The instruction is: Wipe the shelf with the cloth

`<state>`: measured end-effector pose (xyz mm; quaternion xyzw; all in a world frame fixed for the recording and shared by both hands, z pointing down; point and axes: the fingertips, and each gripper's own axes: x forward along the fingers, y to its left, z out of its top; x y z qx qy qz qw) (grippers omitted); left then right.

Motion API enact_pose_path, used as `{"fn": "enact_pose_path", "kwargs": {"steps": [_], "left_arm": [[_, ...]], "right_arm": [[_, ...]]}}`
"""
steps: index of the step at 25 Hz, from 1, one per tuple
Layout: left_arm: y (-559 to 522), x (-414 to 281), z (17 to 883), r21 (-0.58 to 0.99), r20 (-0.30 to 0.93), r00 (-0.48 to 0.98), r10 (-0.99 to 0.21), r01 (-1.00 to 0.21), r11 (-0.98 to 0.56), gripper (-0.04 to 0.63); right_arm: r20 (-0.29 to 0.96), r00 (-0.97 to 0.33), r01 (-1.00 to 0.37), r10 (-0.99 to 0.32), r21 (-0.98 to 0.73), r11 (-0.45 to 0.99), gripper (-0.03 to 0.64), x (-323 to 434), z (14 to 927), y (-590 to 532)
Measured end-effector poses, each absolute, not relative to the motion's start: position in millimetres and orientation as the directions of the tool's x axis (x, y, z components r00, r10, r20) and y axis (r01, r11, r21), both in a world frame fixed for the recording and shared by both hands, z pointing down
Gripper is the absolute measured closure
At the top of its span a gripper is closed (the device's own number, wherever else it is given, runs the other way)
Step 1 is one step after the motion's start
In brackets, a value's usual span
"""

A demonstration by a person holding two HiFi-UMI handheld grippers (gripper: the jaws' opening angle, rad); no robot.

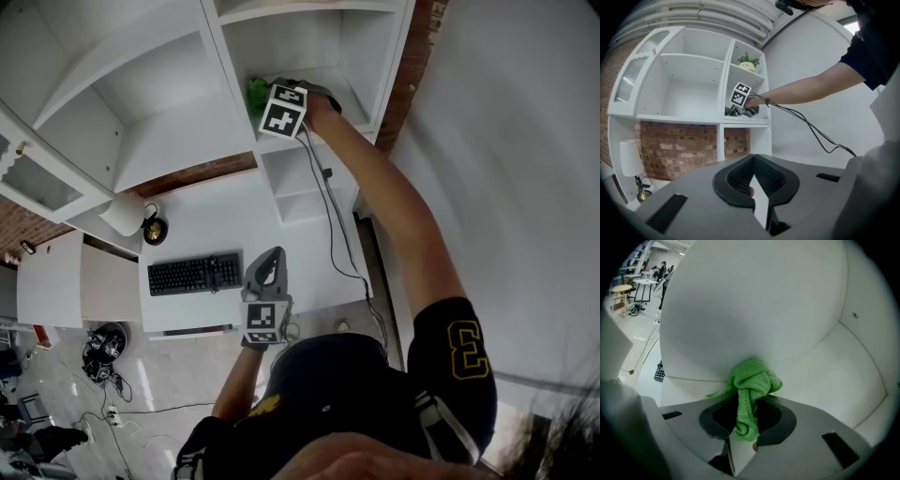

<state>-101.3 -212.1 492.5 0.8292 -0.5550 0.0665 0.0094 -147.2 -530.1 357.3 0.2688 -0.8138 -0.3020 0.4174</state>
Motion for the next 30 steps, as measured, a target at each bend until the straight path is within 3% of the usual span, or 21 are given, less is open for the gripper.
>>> {"fn": "enact_pose_path", "kwargs": {"steps": [30], "left_arm": [[-210.1,-88.4,494.2,-0.061,0.127,0.423,-0.897,-0.899,-0.433,0.577]], "right_arm": [[0.523,-0.399,-0.282,-0.753,0.712,0.643,0.534,-88.9,358.9,-546.3]]}}
